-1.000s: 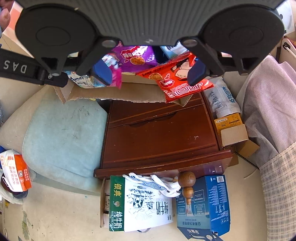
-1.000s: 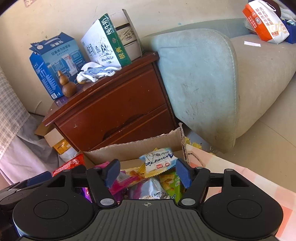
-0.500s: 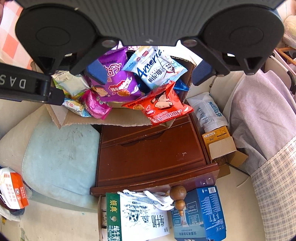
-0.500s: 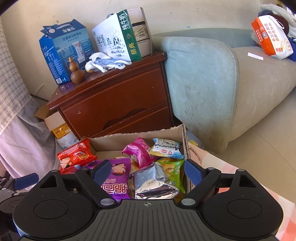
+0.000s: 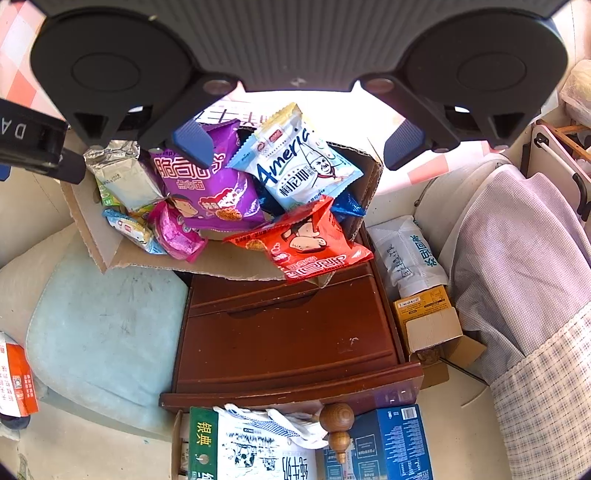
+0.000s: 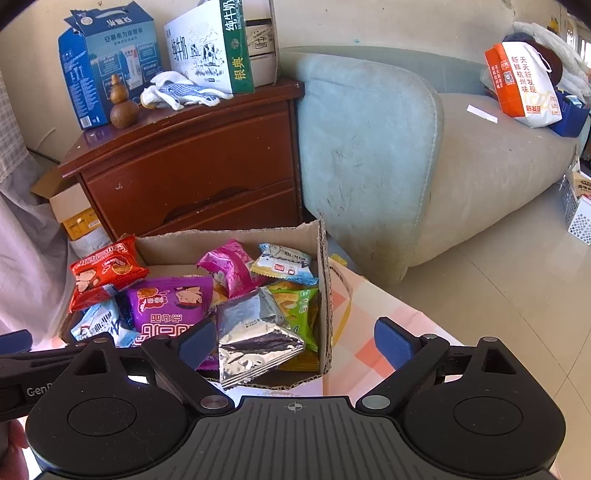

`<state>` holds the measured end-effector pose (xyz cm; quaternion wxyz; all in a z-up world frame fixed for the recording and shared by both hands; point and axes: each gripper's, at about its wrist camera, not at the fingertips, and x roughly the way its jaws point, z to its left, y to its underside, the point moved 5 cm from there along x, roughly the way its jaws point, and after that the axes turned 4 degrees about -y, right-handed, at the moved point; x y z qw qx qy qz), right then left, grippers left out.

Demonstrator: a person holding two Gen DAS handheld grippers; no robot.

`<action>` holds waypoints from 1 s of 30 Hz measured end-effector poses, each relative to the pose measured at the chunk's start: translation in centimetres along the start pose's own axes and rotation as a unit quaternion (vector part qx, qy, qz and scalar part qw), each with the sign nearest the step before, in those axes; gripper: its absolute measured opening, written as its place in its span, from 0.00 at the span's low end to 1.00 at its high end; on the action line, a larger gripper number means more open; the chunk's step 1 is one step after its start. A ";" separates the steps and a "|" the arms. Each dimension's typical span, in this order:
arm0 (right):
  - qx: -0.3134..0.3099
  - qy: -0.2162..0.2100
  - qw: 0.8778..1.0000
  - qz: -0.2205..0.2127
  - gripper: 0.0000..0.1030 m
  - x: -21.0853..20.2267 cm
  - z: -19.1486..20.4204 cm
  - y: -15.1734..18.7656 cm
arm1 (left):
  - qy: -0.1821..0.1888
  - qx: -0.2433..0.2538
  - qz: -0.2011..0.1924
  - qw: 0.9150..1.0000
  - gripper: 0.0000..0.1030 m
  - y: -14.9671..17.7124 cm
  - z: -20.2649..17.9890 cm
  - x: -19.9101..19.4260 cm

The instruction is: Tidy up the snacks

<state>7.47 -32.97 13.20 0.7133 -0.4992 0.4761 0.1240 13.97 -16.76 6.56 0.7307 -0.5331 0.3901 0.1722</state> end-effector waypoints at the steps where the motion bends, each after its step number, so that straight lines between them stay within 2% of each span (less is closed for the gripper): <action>1: 0.001 0.002 1.000 0.002 0.91 0.2 0.0 0.0 | 0.000 -0.003 0.001 1.000 0.95 -0.1 0.1 0.1; 6: 0.000 0.013 1.000 0.014 0.92 0.9 0.1 0.4 | 0.003 -0.014 0.013 1.000 0.95 -0.1 0.1 0.4; 30: -0.034 0.021 0.999 0.022 0.92 1.3 1.4 0.9 | -0.032 0.014 0.013 0.999 0.95 0.3 -0.3 0.6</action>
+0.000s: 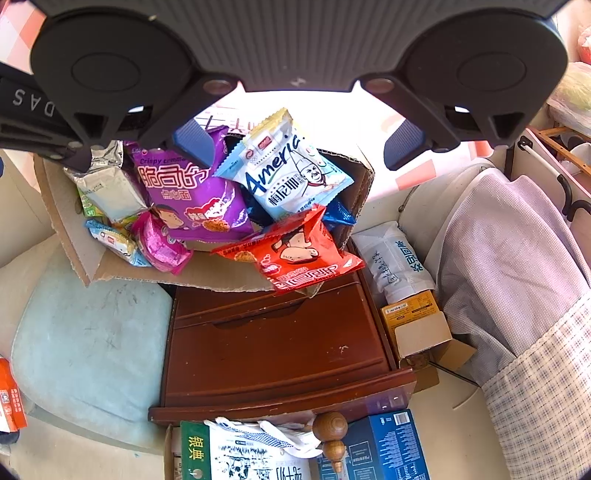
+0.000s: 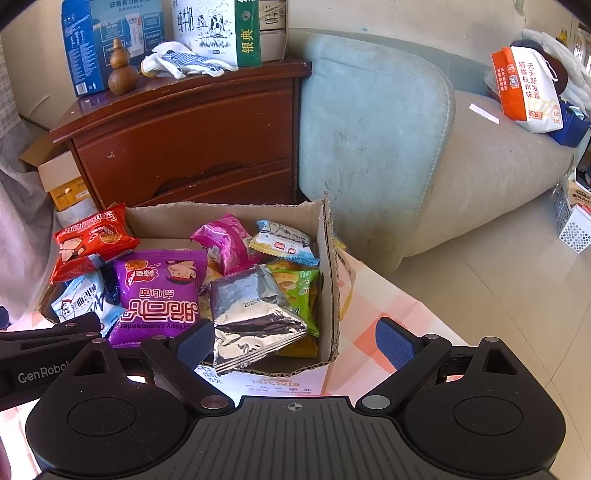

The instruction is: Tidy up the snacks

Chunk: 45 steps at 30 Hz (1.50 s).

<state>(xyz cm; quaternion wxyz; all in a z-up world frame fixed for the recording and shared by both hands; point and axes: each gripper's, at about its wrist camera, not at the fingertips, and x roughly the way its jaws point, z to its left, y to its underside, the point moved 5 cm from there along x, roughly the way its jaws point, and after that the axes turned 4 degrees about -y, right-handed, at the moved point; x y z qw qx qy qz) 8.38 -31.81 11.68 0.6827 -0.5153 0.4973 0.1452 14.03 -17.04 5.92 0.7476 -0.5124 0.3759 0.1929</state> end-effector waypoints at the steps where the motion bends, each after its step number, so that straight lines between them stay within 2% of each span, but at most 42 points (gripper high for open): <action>1: -0.001 0.000 1.000 0.000 0.92 0.0 0.0 0.0 | -0.001 0.001 0.000 1.000 0.95 0.0 0.0 0.0; 29: -0.010 -0.002 1.000 0.002 0.92 0.0 0.3 0.2 | -0.010 0.004 0.006 1.000 0.94 0.3 0.2 0.0; 45: -0.038 -0.014 0.999 0.009 0.92 -0.2 1.5 1.2 | -0.028 0.014 0.011 0.999 0.94 1.5 1.0 -0.3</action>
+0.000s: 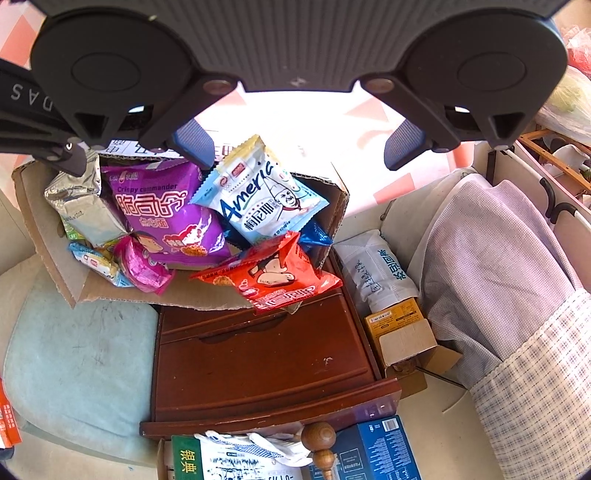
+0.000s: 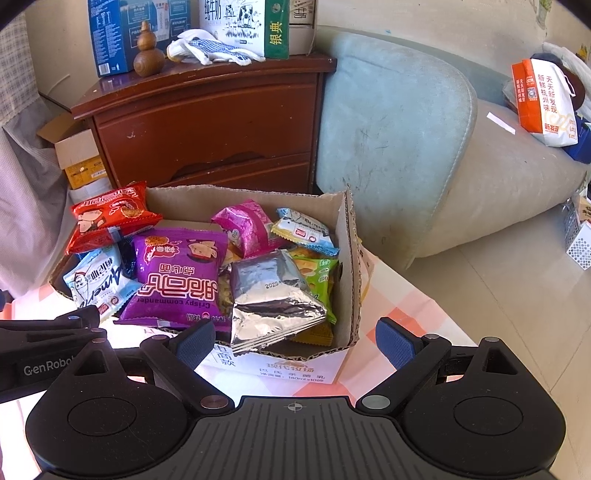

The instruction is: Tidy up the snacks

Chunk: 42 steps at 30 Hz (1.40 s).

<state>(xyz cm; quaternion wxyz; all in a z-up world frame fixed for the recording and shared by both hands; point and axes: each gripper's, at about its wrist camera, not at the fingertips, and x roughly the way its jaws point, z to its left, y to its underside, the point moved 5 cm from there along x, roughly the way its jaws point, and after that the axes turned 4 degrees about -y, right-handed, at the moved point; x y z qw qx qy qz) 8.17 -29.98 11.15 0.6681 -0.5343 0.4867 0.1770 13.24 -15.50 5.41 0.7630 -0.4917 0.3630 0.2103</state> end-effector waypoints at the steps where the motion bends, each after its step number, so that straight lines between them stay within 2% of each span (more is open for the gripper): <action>1: -0.003 0.000 1.000 0.000 0.92 -0.1 0.1 0.1 | -0.002 0.000 0.001 1.000 0.94 0.2 0.1 0.0; 14: -0.035 -0.016 0.999 0.003 0.92 -1.4 2.0 2.5 | -0.012 -0.015 0.012 1.000 0.94 3.3 2.1 -1.3; 26: -0.062 -0.015 0.998 0.003 0.92 -4.1 3.6 7.4 | -0.020 -0.013 0.023 0.999 0.94 8.7 3.7 -3.4; 30: -0.060 -0.024 0.998 0.007 0.92 -4.4 4.3 9.0 | -0.021 -0.018 0.030 0.999 0.94 10.6 4.7 -4.0; 34: -0.031 -0.039 0.999 0.014 0.94 -4.5 4.5 10.9 | -0.004 -0.037 0.042 0.998 0.95 12.2 6.0 -4.3; 42: -0.014 -0.044 0.998 0.038 0.95 -3.7 5.9 15.7 | 0.002 -0.045 0.036 0.998 0.95 14.0 7.8 -5.3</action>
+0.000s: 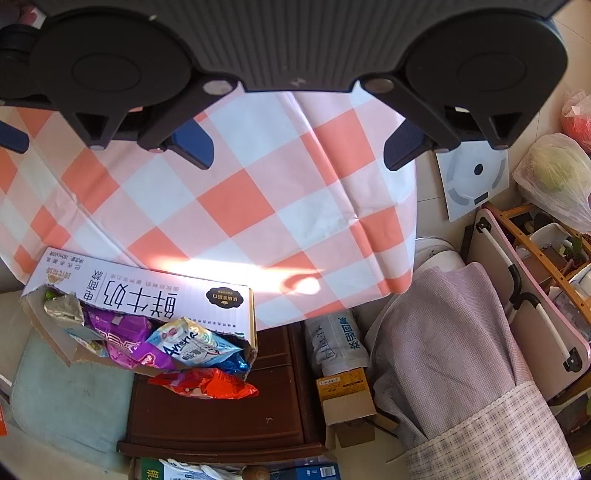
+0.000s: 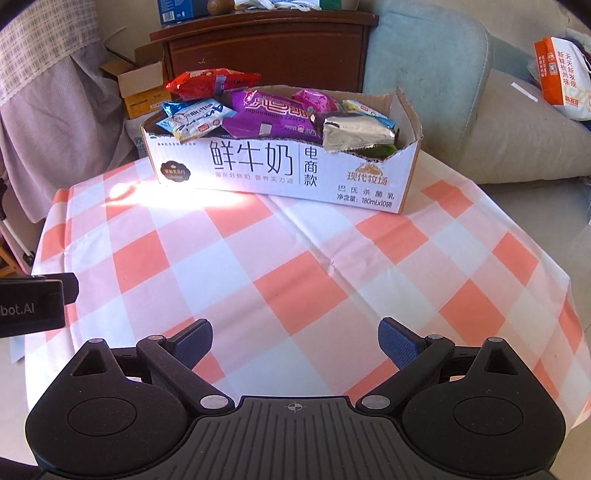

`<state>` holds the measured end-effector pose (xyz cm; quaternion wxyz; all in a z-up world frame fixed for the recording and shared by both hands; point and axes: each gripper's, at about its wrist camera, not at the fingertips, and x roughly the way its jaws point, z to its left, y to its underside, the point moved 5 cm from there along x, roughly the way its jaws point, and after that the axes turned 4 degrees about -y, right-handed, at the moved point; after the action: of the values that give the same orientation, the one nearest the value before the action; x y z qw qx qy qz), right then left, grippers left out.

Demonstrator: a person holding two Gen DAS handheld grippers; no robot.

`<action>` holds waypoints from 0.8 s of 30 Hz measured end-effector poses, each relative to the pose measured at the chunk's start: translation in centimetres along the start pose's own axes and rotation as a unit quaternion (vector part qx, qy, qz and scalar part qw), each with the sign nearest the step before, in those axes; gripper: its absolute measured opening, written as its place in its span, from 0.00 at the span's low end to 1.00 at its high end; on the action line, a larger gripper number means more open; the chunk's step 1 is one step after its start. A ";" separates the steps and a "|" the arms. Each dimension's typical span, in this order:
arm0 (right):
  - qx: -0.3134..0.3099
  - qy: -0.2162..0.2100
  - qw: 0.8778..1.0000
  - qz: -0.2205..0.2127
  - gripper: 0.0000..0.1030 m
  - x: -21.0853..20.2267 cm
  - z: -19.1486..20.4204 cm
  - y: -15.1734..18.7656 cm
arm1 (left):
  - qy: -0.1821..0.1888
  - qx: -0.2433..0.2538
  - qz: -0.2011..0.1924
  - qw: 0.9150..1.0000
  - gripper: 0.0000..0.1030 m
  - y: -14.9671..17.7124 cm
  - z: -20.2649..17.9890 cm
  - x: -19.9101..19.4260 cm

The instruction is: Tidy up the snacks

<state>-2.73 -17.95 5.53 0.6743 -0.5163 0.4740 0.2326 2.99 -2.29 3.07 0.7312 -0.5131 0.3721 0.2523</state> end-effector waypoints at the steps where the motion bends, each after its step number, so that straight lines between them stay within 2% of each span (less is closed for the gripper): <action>1: 0.000 -0.002 1.000 0.001 0.95 0.3 0.4 0.6 | 0.003 -0.003 0.000 1.000 0.95 0.2 0.3 -0.1; 7: 0.021 0.000 1.000 -0.002 0.95 2.2 2.3 3.5 | 0.005 -0.010 -0.005 1.000 0.95 0.7 1.7 -0.5; 11: 0.014 0.006 0.999 -0.048 1.00 2.1 3.5 4.1 | 0.004 -0.015 -0.008 1.000 0.95 0.9 2.6 -0.6; 14: 0.004 0.002 0.997 -0.076 1.00 2.2 4.2 4.2 | 0.006 -0.019 -0.009 1.000 0.95 0.9 3.0 -0.7; 24: -0.006 0.000 0.990 -0.138 1.00 3.1 6.3 4.1 | 0.008 -0.010 -0.010 1.000 0.96 1.2 3.1 -0.6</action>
<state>-2.19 -11.25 0.97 0.6969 -0.5811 0.3963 0.1401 2.65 1.05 3.48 0.7254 -0.5262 0.3699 0.2450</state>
